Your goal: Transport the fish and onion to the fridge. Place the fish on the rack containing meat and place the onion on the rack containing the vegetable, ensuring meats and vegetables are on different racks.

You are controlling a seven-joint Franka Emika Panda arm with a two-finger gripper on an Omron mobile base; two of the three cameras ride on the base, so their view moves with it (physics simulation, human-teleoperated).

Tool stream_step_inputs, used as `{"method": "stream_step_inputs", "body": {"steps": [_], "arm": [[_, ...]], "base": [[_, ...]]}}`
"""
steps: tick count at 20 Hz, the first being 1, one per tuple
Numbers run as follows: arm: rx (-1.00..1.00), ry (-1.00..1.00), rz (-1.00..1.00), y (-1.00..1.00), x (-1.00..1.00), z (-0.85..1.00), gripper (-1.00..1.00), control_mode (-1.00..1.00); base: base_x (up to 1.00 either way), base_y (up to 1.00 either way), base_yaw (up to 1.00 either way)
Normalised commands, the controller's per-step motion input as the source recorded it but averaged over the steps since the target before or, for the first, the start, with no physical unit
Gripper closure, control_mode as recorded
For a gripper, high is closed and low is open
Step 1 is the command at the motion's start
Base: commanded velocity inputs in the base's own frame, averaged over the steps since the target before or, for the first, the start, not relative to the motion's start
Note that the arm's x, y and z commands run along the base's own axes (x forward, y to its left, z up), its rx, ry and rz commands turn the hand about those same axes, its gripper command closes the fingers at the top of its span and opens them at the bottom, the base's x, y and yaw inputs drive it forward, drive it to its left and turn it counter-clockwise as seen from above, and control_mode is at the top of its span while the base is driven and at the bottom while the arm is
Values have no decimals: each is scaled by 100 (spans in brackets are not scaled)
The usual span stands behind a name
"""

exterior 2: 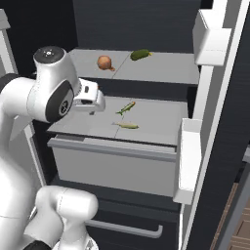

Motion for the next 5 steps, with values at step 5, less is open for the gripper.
{"method": "stream_step_inputs", "body": {"steps": [5], "arm": [[0,13,0,0,-100,-58,-100,-100]], "base": [[0,0,0]]}}
